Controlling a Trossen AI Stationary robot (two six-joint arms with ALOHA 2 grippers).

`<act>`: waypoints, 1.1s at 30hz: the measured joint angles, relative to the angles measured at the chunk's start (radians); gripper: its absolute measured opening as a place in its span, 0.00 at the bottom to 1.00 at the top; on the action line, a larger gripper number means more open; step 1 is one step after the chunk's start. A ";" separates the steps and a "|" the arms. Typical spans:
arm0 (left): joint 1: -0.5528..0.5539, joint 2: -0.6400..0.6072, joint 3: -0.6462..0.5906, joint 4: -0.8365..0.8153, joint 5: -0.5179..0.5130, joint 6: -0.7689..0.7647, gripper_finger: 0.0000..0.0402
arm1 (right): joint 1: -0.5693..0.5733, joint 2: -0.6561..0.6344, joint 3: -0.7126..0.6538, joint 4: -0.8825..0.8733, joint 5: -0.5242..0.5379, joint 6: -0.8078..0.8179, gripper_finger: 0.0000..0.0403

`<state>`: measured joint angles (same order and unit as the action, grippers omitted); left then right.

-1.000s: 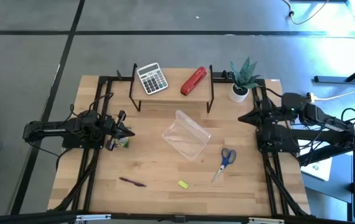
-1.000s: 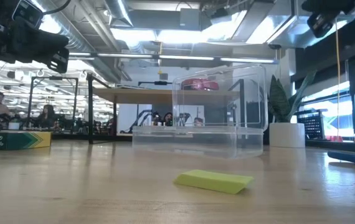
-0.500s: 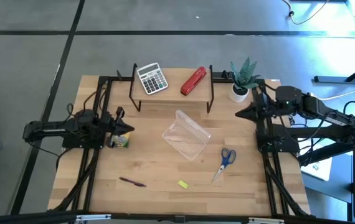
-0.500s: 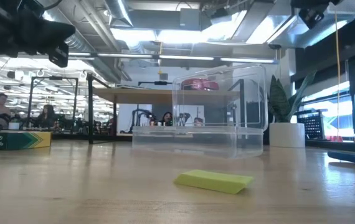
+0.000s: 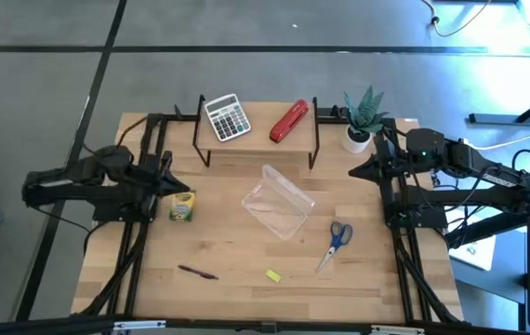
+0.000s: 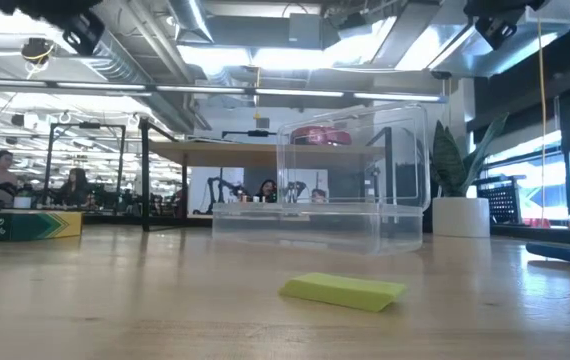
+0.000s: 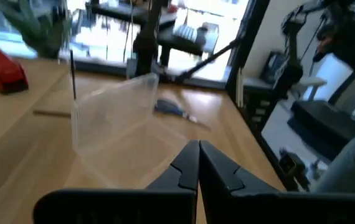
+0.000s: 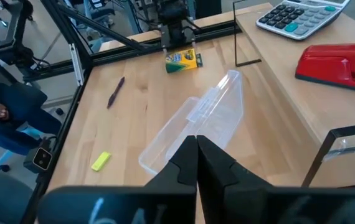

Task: Pack school essentials
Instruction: Put the blue scissors into the transparent supply box

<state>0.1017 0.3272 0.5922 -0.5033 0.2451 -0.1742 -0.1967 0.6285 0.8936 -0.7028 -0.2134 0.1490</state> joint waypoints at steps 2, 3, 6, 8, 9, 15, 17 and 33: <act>0.000 0.076 0.079 -0.083 -0.001 0.013 0.00 | 0.000 0.000 0.000 -0.014 -0.003 0.000 0.00; 0.000 0.111 0.116 -0.119 0.000 0.022 0.00 | 0.000 0.000 0.000 -0.029 -0.012 0.000 0.00; 0.000 0.204 0.222 -0.210 -0.001 0.025 0.00 | 0.000 0.000 0.000 -0.067 -0.052 0.010 0.00; 0.000 0.254 0.285 -0.255 -0.001 0.025 0.00 | 0.000 0.005 0.000 -0.077 -0.089 0.035 0.00; 0.000 0.273 0.314 -0.275 -0.001 0.025 0.00 | 0.002 0.009 0.000 -0.082 -0.112 0.047 0.00; 0.000 0.353 0.441 -0.355 -0.002 0.022 0.00 | 0.066 0.059 0.002 -0.146 -0.203 0.076 0.00; 0.000 0.362 0.460 -0.357 -0.002 0.025 0.00 | 0.102 0.087 0.015 -0.191 -0.206 0.097 0.00; 0.000 0.362 0.468 -0.359 0.010 0.138 0.00 | 0.267 0.364 0.087 -0.272 -0.200 0.266 0.09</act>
<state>0.1017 0.6891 1.0599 -0.8623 0.2555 -0.0357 0.0704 0.9928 0.9810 -0.9752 -0.4132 0.4154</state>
